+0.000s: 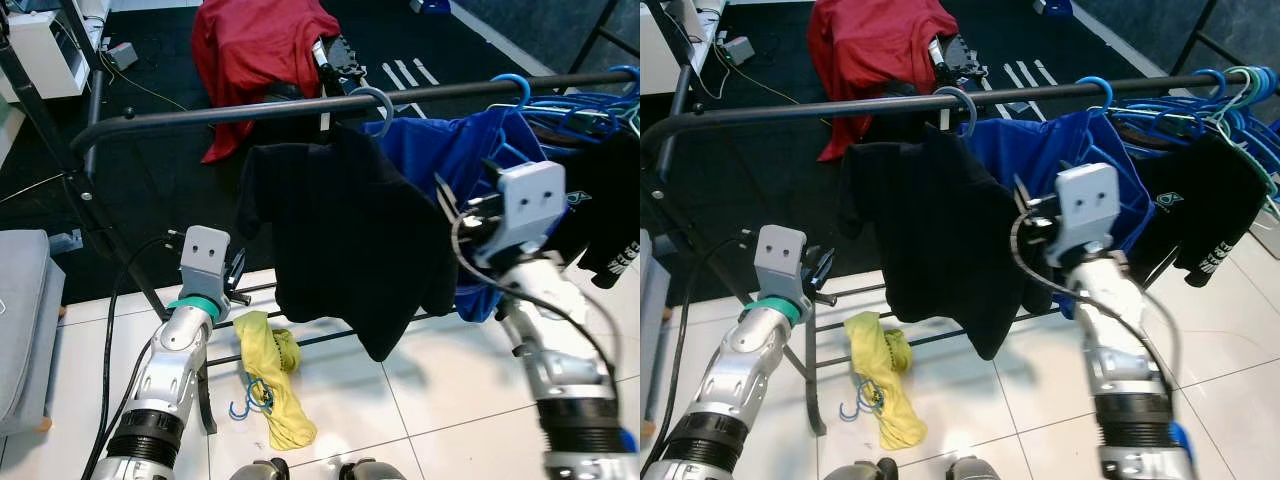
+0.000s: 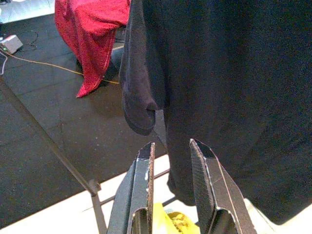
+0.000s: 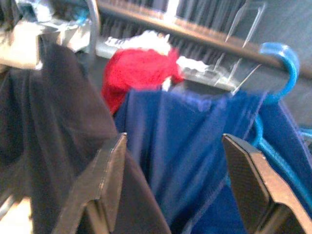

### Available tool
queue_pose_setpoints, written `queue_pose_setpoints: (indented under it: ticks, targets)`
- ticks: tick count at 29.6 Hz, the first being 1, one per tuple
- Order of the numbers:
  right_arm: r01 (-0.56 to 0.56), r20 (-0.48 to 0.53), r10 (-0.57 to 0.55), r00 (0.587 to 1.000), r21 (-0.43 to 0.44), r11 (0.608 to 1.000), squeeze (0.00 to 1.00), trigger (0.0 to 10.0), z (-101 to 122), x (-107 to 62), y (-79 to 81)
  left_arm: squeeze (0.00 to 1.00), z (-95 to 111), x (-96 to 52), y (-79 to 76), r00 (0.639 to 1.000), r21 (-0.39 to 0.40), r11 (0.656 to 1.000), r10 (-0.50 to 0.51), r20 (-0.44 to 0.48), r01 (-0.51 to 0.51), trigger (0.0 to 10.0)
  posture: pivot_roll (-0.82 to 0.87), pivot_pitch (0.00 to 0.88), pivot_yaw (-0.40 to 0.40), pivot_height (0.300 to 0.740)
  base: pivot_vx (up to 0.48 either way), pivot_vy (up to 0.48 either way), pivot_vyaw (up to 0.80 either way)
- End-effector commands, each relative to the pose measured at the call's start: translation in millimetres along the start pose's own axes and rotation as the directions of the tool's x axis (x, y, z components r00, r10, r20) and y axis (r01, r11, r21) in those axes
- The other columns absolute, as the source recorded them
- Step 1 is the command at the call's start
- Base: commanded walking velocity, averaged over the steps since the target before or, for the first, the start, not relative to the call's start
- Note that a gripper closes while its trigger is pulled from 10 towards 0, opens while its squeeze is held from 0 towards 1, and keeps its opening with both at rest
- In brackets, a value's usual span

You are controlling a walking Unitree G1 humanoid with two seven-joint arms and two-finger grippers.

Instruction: Hang hanger

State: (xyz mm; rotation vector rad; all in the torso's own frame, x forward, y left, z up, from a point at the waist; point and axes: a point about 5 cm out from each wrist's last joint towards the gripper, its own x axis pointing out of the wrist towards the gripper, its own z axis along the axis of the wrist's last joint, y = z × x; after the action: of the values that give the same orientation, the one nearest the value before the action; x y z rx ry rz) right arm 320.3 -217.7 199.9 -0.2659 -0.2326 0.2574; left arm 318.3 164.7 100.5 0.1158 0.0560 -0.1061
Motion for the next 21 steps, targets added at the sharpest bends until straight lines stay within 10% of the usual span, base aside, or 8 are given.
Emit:
queue_pose_setpoints:
  ticks: [1,9,10,21]
  targets:
    - [-0.076,-0.045,0.078,0.996,0.045,0.996,1.0,10.0,-4.6,1.6,-1.9,0.0,-0.1,-1.2,0.9,1.0,-0.002,1.0,-0.002,-0.005,0.002,10.0,-0.08,0.041,0.058,0.74,0.0,0.0,0.0]
    - [-0.265,-0.19,0.282,0.941,0.108,0.958,1.0,10.0,-23.2,5.4,-14.2,0.0,1.5,-2.1,4.0,1.0,0.006,1.0,-0.001,-0.004,0.001,10.0,-0.06,0.055,0.065,0.74,0.0,0.0,0.0]
    - [-0.308,-0.211,0.328,0.921,0.121,0.944,0.0,10.0,-25.8,7.8,-16.9,0.0,1.7,-3.0,6.0,1.0,0.01,1.0,0.001,-0.004,-0.001,10.0,-0.05,0.06,0.063,0.74,0.0,0.0,0.0]
    - [-0.438,-0.189,0.467,0.864,0.177,0.881,0.0,10.0,-18.5,39.4,-18.7,0.0,3.0,-11.8,20.9,0.999,0.032,0.999,0.036,-0.004,-0.036,10.0,0.02,0.072,0.057,0.74,0.0,0.0,0.0]
